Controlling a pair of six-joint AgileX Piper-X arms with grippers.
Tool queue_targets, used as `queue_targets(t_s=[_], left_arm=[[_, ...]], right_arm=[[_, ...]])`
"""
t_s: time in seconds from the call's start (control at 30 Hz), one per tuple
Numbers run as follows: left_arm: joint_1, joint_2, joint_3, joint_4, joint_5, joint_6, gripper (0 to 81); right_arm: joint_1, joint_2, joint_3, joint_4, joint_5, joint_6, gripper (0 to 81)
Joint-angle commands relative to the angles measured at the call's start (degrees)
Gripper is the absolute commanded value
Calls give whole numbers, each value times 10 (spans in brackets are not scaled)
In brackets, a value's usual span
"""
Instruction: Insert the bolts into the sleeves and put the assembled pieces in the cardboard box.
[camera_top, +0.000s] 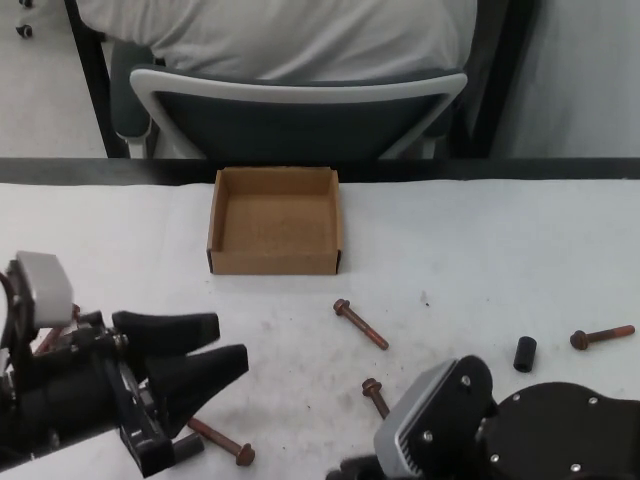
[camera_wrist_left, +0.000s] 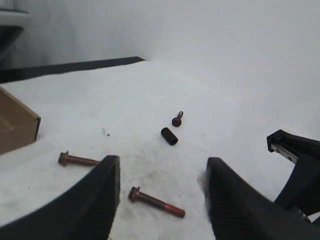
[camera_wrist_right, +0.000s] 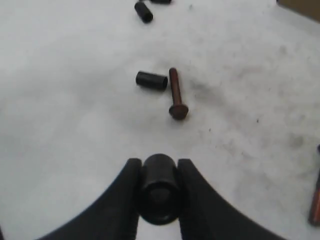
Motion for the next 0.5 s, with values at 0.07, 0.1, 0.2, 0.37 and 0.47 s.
queue_targets(t_s=[0.07,0.1,0.2,0.37,0.47], left_arm=[[1,-11,-26,95,8,21,461],[1,-14,-32,128,8,30,440],[1,-22,-54,236,7,79,405],[-20,-34,-96,385,-78,137,405],[-62,-33,-125,471,-147,161,405]], right_arm=[[-2,-7,-8,69,-47,33,2],[-2,-7,-8,76,-50,33,2],[-2,-7,-8,83,-58,33,2],[-2,-7,-8,83,-63,32,2],[-2,-7,-8,83,-85,29,2]])
